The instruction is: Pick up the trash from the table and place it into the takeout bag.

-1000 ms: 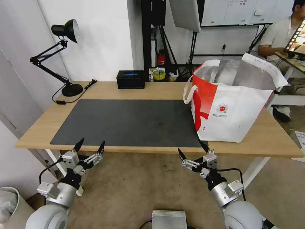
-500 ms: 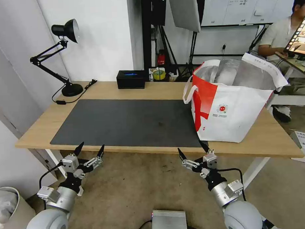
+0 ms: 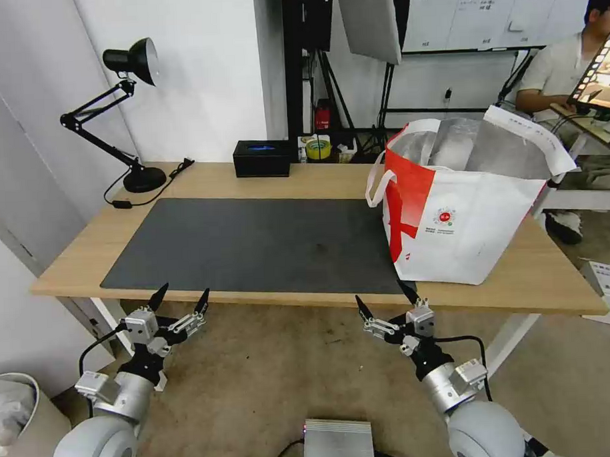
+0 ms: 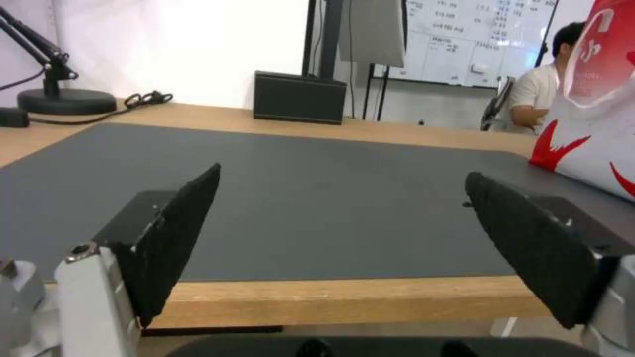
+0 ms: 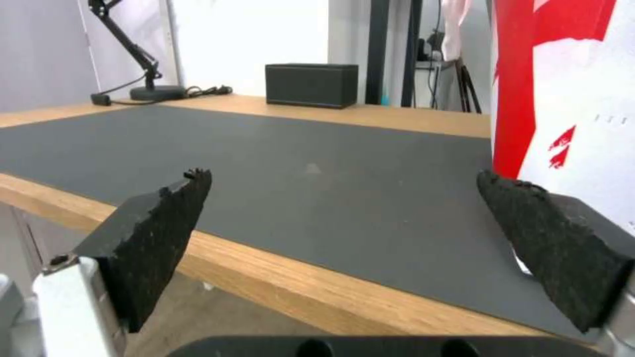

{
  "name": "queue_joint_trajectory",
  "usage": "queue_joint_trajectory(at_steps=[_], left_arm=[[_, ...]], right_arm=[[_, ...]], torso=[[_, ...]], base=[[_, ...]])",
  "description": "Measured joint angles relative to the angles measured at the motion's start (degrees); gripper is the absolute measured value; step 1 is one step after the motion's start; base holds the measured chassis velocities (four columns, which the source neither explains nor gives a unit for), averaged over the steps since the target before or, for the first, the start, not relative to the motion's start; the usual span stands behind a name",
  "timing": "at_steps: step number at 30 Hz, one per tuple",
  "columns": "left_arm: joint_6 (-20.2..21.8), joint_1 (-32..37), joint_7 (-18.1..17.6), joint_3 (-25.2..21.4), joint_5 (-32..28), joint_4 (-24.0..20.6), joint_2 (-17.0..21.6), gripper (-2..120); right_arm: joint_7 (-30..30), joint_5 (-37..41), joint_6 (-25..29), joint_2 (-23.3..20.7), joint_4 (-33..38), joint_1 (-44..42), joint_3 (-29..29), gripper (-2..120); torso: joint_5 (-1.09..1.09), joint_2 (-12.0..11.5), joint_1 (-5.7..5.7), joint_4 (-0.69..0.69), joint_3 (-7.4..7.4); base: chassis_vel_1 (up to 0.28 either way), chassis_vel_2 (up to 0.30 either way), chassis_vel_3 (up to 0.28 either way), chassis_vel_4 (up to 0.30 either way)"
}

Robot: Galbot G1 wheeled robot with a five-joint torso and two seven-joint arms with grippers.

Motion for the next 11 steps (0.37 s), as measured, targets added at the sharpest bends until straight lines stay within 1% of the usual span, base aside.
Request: queue_joint_trajectory(at_steps=[11], left_arm=[[0.05, -0.03, 0.0, 0.04, -0.01, -0.02, 0.03, 100]], right_arm=[[0.0, 0.0, 0.0, 0.0, 0.0, 0.0, 0.0, 100]], torso=[[0.0, 0.0, 0.0, 0.0, 0.0]], base=[[0.0, 0.0, 0.0, 0.0]])
